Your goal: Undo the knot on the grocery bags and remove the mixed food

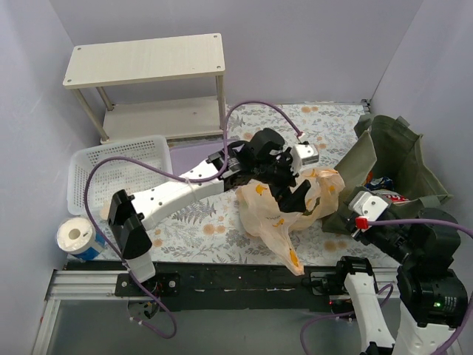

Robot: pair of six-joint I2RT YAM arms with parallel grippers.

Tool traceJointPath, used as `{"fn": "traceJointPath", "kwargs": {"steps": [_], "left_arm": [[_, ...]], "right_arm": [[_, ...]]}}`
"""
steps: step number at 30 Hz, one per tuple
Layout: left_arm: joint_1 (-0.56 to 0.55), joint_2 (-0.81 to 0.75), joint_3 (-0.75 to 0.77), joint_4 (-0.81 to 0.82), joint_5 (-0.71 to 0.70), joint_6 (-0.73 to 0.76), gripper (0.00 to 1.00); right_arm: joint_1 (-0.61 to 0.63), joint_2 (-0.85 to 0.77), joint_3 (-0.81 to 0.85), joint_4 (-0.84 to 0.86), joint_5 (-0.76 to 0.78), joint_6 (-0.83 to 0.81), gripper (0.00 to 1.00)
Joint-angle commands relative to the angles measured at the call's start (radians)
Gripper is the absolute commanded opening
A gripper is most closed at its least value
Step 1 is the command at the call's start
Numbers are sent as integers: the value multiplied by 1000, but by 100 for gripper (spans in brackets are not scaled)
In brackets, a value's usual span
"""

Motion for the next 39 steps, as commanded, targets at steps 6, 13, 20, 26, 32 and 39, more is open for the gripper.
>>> {"fn": "traceJointPath", "kwargs": {"steps": [6,13,20,26,32,39], "left_arm": [[-37,-44,-152,54,-288,-22,73],[79,-92,-163,74,-144,-66,0],[111,-123,-116,112,-7,-73,0],[119,-149,-88,84,-19,-20,0],[157,-147,-131,95,-88,-65,0],[193,-100,-114,104,-27,-94,0]], "right_arm": [[-12,-94,-140,11,-78,-19,39],[-116,-129,-365,49,-315,-220,24],[-127,-103,-455,182,-303,-359,10],[-127,110,-320,368,-246,-115,2],[-112,412,99,600,-21,370,6],[-61,866,670,408,399,520,25]]}}
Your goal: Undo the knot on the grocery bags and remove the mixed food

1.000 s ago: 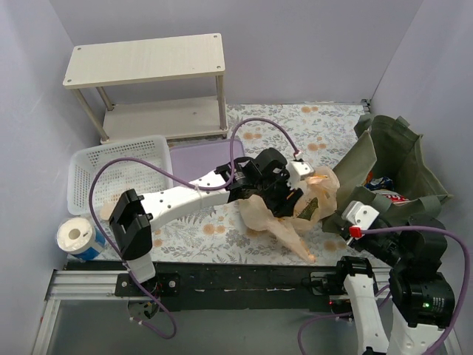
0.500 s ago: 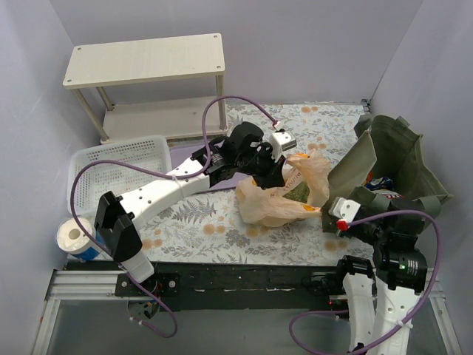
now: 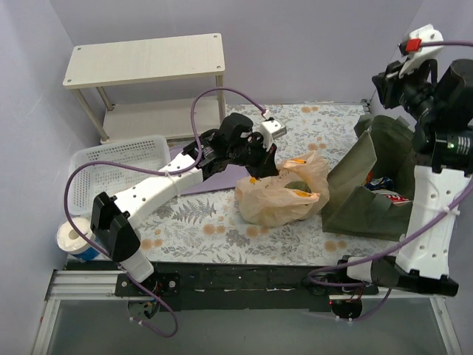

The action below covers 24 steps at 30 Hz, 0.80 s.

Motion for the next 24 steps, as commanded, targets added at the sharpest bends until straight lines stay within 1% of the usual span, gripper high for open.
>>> {"fn": "traceJointPath", "kwargs": {"steps": [1,2,3,4,5,6,7,9,10,12,14,16,17,19,20,21,23,24], "left_arm": [[22,-13,14,25,28,-35,0],[28,-15,6,31,28,-38,0],[34,-15,2,40,34,-46,0],[40,-13,-1,40,44,-52,0],[58,-10,-1,42,62,-60,0],[66,-1,-1,37,106,-70,0],[75,5,0,36,134,-72,0],[85,16,5,27,156,-75,0],[86,16,3,25,168,-78,0],[88,14,-5,28,174,-80,0],[89,10,-12,28,171,-83,0],[92,10,-17,30,162,-83,0],[98,11,-18,31,163,-83,0],[105,22,-9,33,172,-80,0],[112,39,0,30,177,-80,0],[115,51,11,21,185,-78,0],[125,75,40,13,202,-72,0],[126,80,43,11,206,-62,0]], "right_arm": [[47,107,117,-46,136,140,27],[132,71,70,5,110,82,29],[226,-30,-78,38,134,56,28],[321,-83,-151,65,243,13,27],[478,-124,-221,74,300,-48,26],[501,-160,-300,39,309,-68,24],[515,-166,-346,30,371,-75,22],[544,-148,-418,63,485,-119,24],[547,-129,-458,82,608,-124,26],[552,-56,-428,108,641,-125,26],[594,-20,-324,102,585,-125,26],[647,-22,-293,85,577,-133,26],[679,-36,-297,70,563,-131,24],[690,-92,-328,16,484,-122,17],[699,-114,-383,-28,446,-127,12],[702,-158,-417,-55,422,-128,11],[711,-213,-502,-96,321,-144,10],[714,-276,-523,-105,274,-151,9]]}}
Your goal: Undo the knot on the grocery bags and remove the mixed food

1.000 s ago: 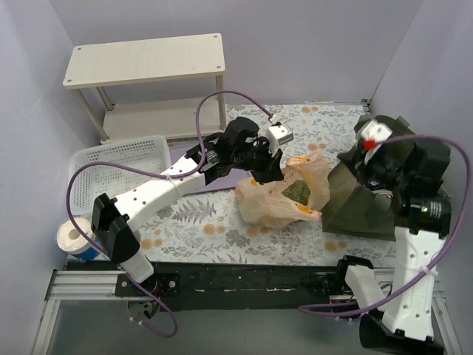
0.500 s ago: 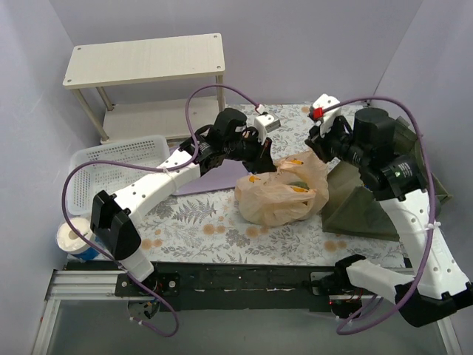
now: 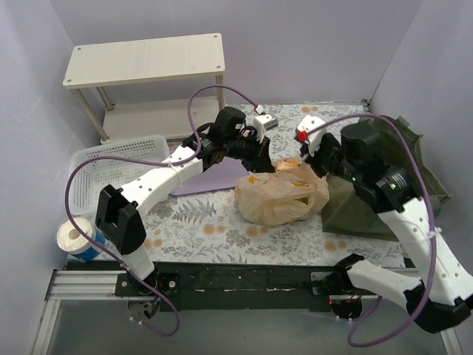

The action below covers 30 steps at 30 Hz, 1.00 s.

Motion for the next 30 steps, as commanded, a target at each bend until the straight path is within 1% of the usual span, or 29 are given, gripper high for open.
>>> {"fn": "traceJointPath", "kwargs": {"steps": [1,4,7,9,11,12,14,15,19,21,26,27,29,30], "left_arm": [[23,35,51,-11,42,23,0],[26,38,52,-10,42,31,0],[28,36,51,-7,48,41,0],[28,36,54,-10,52,46,0],[28,44,64,-26,57,60,0],[28,47,69,-30,56,61,0],[28,52,69,-33,53,63,0],[28,55,75,-36,54,63,0],[28,61,86,-45,59,67,0],[28,59,87,-48,59,69,0],[29,58,84,-21,53,48,0],[29,64,87,-14,53,37,0],[31,70,94,1,51,25,0],[31,78,95,6,30,20,0]], "right_arm": [[18,-186,-108,-100,-237,-36,9],[18,-226,-128,-172,-302,-40,6],[18,-246,-171,-176,-359,-62,3],[21,-243,-209,-160,-344,-92,2],[36,-262,-267,-90,-263,-108,1],[42,-267,-295,-59,-190,-137,1],[53,-255,-369,-9,-146,-155,1],[56,-246,-390,10,-75,-151,1],[81,-191,-459,112,71,-71,1],[81,-160,-479,165,93,-57,1],[82,-135,-577,255,43,-12,1],[82,-131,-631,272,-1,-1,1],[84,-129,-694,283,-29,30,1],[85,-132,-749,268,-77,30,1]]}}
